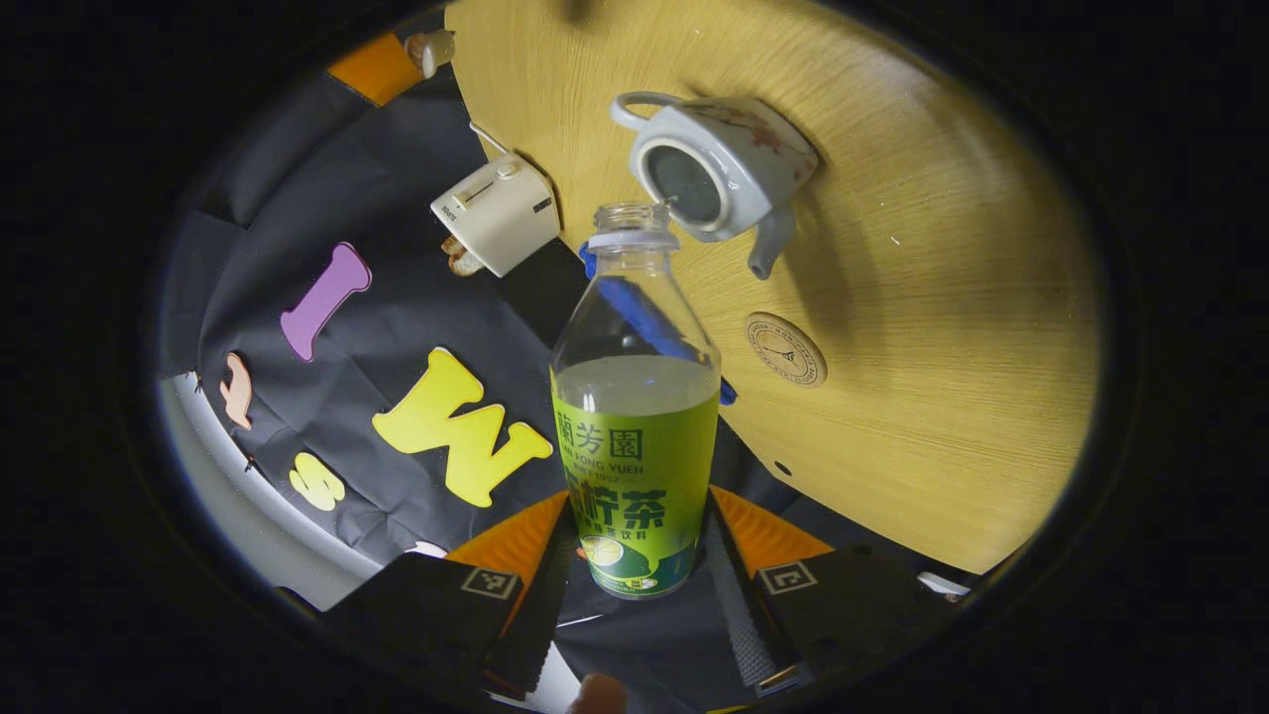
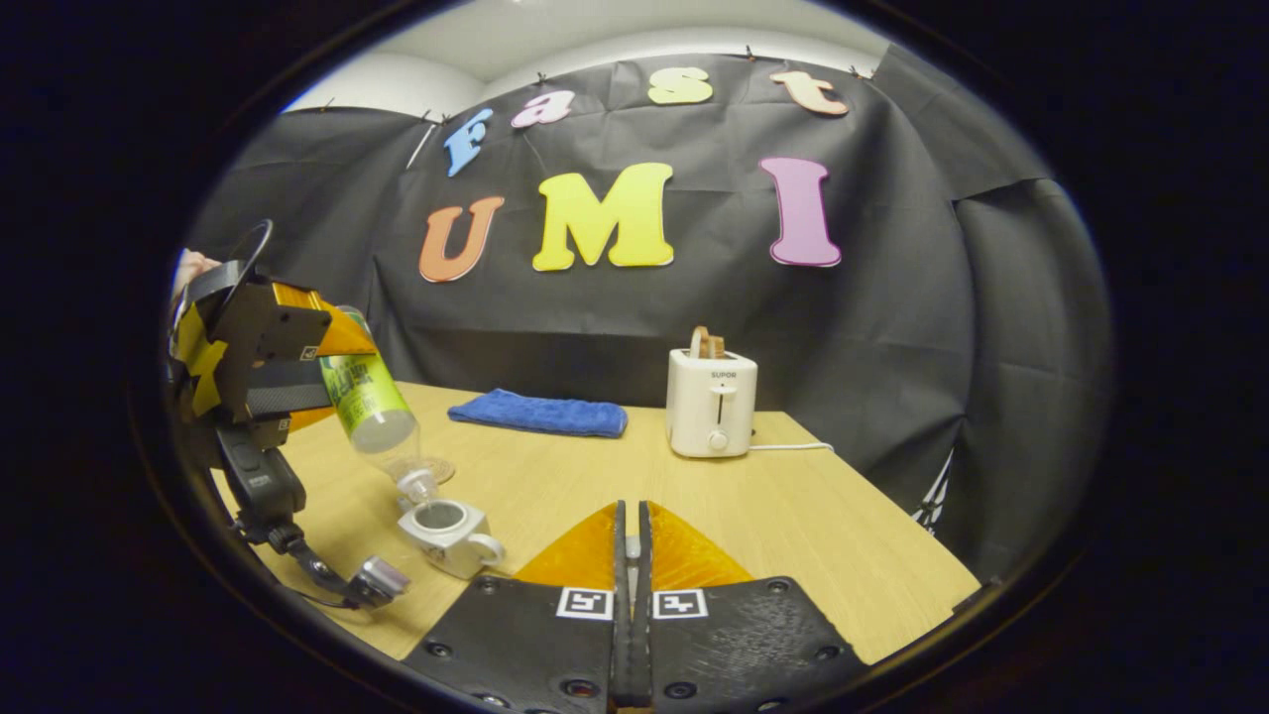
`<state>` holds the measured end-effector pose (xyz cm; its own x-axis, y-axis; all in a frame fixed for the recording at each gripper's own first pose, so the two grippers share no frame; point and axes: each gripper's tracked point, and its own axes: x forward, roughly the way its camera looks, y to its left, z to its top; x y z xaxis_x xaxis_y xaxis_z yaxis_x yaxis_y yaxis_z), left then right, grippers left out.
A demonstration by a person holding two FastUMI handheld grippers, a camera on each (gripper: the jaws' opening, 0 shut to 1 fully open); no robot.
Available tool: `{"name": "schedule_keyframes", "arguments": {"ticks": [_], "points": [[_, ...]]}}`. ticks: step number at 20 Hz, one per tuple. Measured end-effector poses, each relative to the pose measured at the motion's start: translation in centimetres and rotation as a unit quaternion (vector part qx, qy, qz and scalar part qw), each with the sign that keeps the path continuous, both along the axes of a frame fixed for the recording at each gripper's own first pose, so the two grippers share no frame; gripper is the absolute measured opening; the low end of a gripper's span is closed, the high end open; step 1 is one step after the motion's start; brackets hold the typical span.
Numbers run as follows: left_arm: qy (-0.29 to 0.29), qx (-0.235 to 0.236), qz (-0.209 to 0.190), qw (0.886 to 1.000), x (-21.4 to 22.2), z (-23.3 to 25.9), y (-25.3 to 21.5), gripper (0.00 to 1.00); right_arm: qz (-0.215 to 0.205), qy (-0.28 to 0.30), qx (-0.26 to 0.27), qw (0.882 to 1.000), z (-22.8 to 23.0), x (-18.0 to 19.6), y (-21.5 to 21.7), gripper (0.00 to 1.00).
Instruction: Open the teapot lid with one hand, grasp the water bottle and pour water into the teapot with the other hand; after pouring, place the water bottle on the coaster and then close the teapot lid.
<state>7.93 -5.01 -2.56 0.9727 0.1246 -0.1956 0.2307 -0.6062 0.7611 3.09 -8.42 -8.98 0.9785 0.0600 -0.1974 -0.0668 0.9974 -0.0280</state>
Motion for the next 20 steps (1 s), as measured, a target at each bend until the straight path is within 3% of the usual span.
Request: {"name": "schedule_keyframes", "arguments": {"ticks": [7,12,16,20], "points": [[0.000,-0.005,-0.003,1.000,0.3,0.0,-0.1,0.73,0.000,-0.001,0.000,1.000,0.2,-0.2,0.0,0.00],[0.000,-0.044,0.003,0.999,0.7,-0.4,0.7,0.73,-0.003,-0.006,0.000,1.000,0.7,-0.2,0.0,0.00],[-0.004,-0.127,-0.001,0.992,0.4,-1.0,1.3,0.73,-0.004,-0.008,-0.001,1.000,1.0,-0.3,0.1,0.00],[0.004,-0.238,0.017,0.971,-0.4,-2.2,2.7,0.72,-0.002,-0.008,0.005,1.000,1.7,-0.3,0.6,0.00]]}}
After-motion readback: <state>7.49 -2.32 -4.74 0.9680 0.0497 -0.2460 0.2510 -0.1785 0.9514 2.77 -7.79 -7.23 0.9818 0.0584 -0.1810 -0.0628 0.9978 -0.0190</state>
